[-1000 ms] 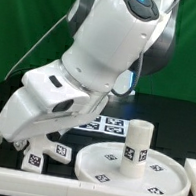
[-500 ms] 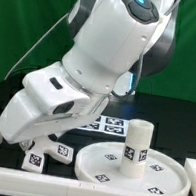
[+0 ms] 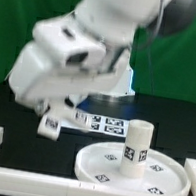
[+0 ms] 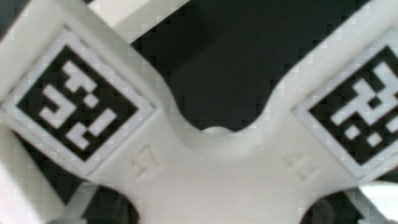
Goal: Assemble round table
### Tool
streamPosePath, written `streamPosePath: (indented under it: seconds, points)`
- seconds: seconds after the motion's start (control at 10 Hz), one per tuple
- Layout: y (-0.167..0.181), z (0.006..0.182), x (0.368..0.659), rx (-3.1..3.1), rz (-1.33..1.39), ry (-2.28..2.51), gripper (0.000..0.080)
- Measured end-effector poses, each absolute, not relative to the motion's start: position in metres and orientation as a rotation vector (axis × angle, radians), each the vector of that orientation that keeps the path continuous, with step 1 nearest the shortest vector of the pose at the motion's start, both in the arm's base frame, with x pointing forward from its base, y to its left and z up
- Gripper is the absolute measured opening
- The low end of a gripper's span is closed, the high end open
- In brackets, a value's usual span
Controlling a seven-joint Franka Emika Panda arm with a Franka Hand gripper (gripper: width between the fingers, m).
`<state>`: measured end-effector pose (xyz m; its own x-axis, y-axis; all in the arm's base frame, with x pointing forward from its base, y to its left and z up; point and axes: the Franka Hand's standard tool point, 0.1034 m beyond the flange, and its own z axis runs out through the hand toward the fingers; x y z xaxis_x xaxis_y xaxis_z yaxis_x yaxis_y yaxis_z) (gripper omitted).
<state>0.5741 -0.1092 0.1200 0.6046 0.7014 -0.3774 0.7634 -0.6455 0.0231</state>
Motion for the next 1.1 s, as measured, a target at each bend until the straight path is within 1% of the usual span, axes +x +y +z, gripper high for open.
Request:
streamPosePath:
  seconds: [0.1,0.2,0.3,0.5,0.6,0.7,0.8,0.9,1.1]
  points:
    - [-0.116,0.128,0.585,2.626,-0.375,1.264,0.0439]
    - [-0.121,0.122,0.590,2.605,-0.275,1.301,0.0439]
    - [-0.126,0.121,0.584,2.659,-0.224,1.287,0.0439]
    - [-0.135,0.126,0.586,2.693,-0.093,1.285,0.0440]
    - [-0.118,0.138,0.575,2.826,-0.085,1.161,0.0440]
    - [-0.099,0.154,0.572,2.903,-0.001,1.115,0.0440]
    - [-0.084,0.160,0.568,2.967,0.075,1.059,0.0440]
    - [-0.075,0.162,0.569,2.961,0.111,1.041,0.0440]
    - [-0.079,0.160,0.570,2.945,0.131,1.038,0.0440]
